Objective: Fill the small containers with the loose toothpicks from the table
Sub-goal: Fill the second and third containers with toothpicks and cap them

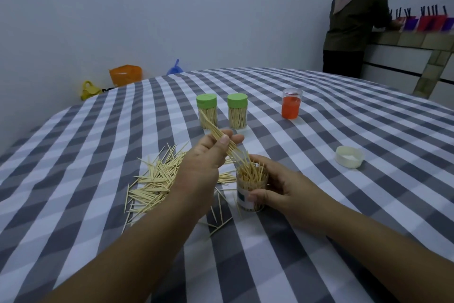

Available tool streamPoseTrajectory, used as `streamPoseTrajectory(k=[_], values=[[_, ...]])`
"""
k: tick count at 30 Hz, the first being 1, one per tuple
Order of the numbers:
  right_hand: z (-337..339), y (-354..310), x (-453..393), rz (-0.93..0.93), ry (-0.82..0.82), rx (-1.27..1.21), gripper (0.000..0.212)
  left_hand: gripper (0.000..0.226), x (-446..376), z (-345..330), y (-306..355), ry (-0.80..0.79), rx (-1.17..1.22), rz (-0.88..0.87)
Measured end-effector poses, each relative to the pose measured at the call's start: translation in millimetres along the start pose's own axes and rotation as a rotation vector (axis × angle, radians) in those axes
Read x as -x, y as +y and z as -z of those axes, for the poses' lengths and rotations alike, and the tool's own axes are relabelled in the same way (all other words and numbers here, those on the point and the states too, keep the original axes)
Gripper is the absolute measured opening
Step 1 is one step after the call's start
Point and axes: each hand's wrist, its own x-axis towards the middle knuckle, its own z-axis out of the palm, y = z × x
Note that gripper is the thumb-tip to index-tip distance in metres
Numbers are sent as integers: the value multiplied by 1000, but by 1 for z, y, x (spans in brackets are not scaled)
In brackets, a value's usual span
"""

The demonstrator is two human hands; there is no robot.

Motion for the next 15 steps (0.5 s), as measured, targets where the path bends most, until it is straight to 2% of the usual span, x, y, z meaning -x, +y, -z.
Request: streamPoseTrajectory(k=[6, 15], values=[[0, 0, 0, 14, 6, 23, 69, 20, 7, -4, -3, -73, -275, -27], [1, 0, 1, 25, 2, 32, 67, 20, 10, -6, 0, -113, -277, -57]])
